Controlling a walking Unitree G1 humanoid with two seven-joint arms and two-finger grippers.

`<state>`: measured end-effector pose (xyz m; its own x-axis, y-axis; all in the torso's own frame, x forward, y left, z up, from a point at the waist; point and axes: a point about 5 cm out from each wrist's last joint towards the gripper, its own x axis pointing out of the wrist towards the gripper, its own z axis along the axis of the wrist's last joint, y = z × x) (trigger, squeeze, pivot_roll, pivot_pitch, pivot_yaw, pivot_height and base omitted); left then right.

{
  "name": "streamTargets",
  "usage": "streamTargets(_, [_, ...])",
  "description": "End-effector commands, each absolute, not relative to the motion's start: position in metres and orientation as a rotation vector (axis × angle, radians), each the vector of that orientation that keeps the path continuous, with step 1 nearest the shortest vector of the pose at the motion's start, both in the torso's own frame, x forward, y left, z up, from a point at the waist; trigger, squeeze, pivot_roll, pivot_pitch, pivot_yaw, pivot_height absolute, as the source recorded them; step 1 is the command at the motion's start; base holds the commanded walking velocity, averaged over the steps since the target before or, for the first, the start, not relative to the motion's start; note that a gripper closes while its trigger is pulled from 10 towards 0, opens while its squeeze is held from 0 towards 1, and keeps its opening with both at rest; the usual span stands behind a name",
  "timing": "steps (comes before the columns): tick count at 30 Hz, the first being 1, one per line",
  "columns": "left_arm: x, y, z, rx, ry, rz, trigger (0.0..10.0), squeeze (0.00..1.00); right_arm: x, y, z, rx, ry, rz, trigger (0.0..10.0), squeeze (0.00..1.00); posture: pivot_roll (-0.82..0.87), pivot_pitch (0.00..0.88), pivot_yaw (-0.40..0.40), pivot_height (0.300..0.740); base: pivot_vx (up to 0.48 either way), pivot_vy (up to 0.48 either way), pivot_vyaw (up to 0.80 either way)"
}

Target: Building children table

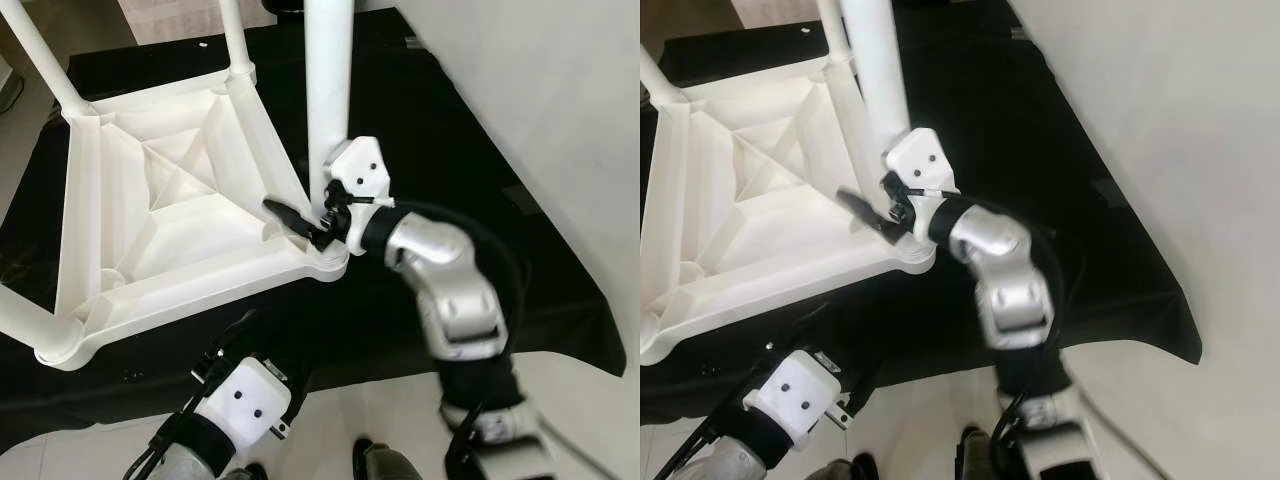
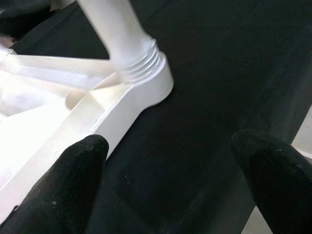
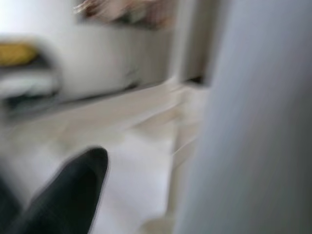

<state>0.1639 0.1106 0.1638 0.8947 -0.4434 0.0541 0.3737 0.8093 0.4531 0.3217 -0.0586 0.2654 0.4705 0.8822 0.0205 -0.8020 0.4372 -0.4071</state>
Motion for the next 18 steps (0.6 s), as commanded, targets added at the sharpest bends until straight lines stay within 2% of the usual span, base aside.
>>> streamTargets(1, [0.161,0.11,0.16,0.451,-0.138,-0.446,10.0,0.0,0.325,-0.05,0.261,-0.46,-0.226,1.321,10.0,1.0,-0.03,0.257,-0.01,0.74,0.0,0.0,0.0])
streamTargets(2, [0.161,0.11,0.16,0.45,-0.138,-0.446,10.0,0.0,0.329,-0.053,0.262,-0.483,-0.217,1.37,10.0,1.0,-0.03,0.257,-0.01,0.74,0.0,0.0,0.0])
streamTargets(3, [0.16,0.11,0.16,0.45,-0.138,-0.447,10.0,0.0,0.337,-0.054,0.265,-0.478,-0.205,1.369,10.0,0.64,-0.02,0.259,-0.011,0.74,0.0,0.0,0.0])
streamTargets(6, [0.16,0.109,0.16,0.449,-0.138,-0.447,10.0,0.0,0.342,-0.054,0.268,-0.468,-0.198,1.361,10.0,0.64,-0.02,0.259,-0.011,0.74,0.0,0.0,0.0])
streamTargets(7, [0.159,0.109,0.16,0.449,-0.138,-0.448,10.0,0.0,0.348,-0.054,0.272,-0.453,-0.188,1.371,10.0,0.0,-0.01,0.26,-0.01,0.74,0.0,0.0,0.0])
streamTargets(11, [0.156,0.109,0.161,0.448,-0.134,-0.45,10.0,0.0,0.358,-0.052,0.287,-0.37,-0.155,1.47,10.0,0.0,0.01,0.263,-0.001,0.74,0.0,0.0,0.0])
streamTargets(17, [0.154,0.108,0.161,0.448,-0.13,-0.456,10.0,0.0,0.359,-0.05,0.285,-0.358,-0.114,1.575,10.0,0.0,0.04,0.264,-0.001,0.74,0.0,0.0,0.0])
streamTargets(18, [0.153,0.108,0.161,0.448,-0.129,-0.457,10.0,0.0,0.36,-0.049,0.282,-0.37,-0.1,1.599,9.5,0.0,0.04,0.264,-0.002,0.74,0.0,0.0,0.0])
